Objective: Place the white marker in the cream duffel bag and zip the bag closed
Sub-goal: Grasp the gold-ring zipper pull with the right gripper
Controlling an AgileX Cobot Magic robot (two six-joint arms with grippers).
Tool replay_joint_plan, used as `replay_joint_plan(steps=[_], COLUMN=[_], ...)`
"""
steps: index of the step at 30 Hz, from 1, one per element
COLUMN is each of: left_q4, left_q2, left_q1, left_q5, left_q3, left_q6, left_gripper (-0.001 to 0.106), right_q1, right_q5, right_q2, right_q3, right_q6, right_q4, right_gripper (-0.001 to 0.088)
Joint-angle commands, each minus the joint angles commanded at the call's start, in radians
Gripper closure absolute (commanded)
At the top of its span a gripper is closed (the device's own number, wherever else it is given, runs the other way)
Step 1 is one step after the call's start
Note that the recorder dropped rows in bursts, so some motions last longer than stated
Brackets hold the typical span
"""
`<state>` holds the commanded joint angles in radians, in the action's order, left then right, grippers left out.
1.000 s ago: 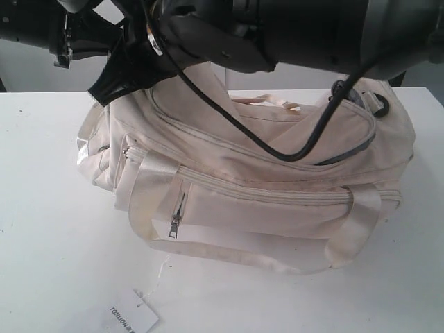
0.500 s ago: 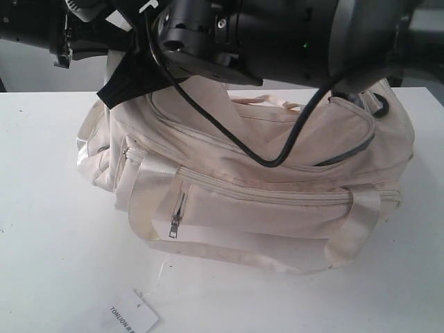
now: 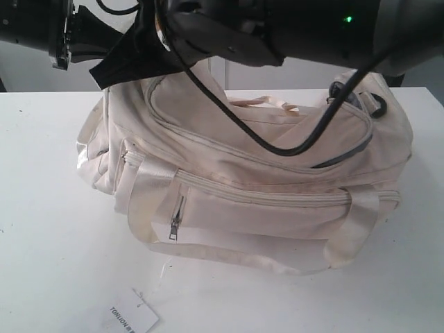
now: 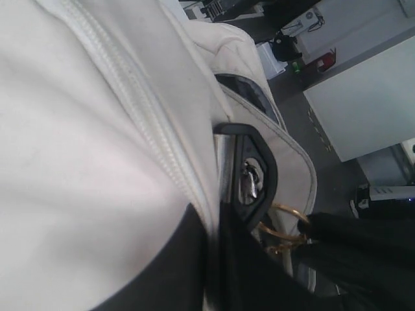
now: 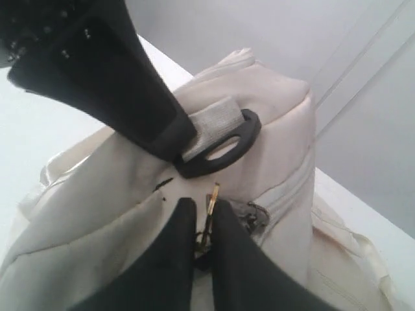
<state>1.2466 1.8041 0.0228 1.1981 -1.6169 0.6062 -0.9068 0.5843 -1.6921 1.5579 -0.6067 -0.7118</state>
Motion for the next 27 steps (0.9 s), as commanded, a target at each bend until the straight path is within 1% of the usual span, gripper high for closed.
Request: replay_joint_plan(steps=[2, 6, 12, 16, 18, 21, 23, 27], left_q4=[-0.005, -0.043, -0.044, -0.044, -0.044, -0.044, -0.044, -0.044], left_q2=[0.0, 0.0, 0.0, 0.0, 0.0, 0.0, 0.0, 0.0], left_q1=[0.0, 0.0, 0.0, 0.0, 0.0, 0.0, 0.0, 0.0], left_q5=[0.0, -0.02, -0.037, -0.047, -0.047, -0.049, -0.051, -0.053], left_q3=[0.0, 0.0, 0.0, 0.0, 0.0, 0.0, 0.0, 0.0], left_q6=[0.0, 0.0, 0.0, 0.0, 0.0, 0.0, 0.0, 0.0], left_gripper=[0.105, 0.105, 0.105, 0.105, 0.105, 0.105, 0.105, 0.105], right_q1=[0.0, 0.0, 0.0, 0.0, 0.0, 0.0, 0.0, 0.0], right_q5=[0.004, 0.048, 0.067, 0.119, 0.119, 0.119, 0.121, 0.128], right_q2=[0.004, 0.004, 0.004, 0.004, 0.004, 0.004, 0.004, 0.004], right_q3=[0.0, 0.0, 0.0, 0.0, 0.0, 0.0, 0.0, 0.0], right_q6=[0.0, 0.0, 0.027, 0.029, 0.05, 0.1, 0.117, 0.117], right_q4=[0.013, 0.085, 0.232, 0.263, 0.285, 0.386, 0.428, 0.459], right_gripper=[0.0868, 0.0868, 0.0868, 0.0868, 0.0868, 0.0868, 0.0868, 0.0868])
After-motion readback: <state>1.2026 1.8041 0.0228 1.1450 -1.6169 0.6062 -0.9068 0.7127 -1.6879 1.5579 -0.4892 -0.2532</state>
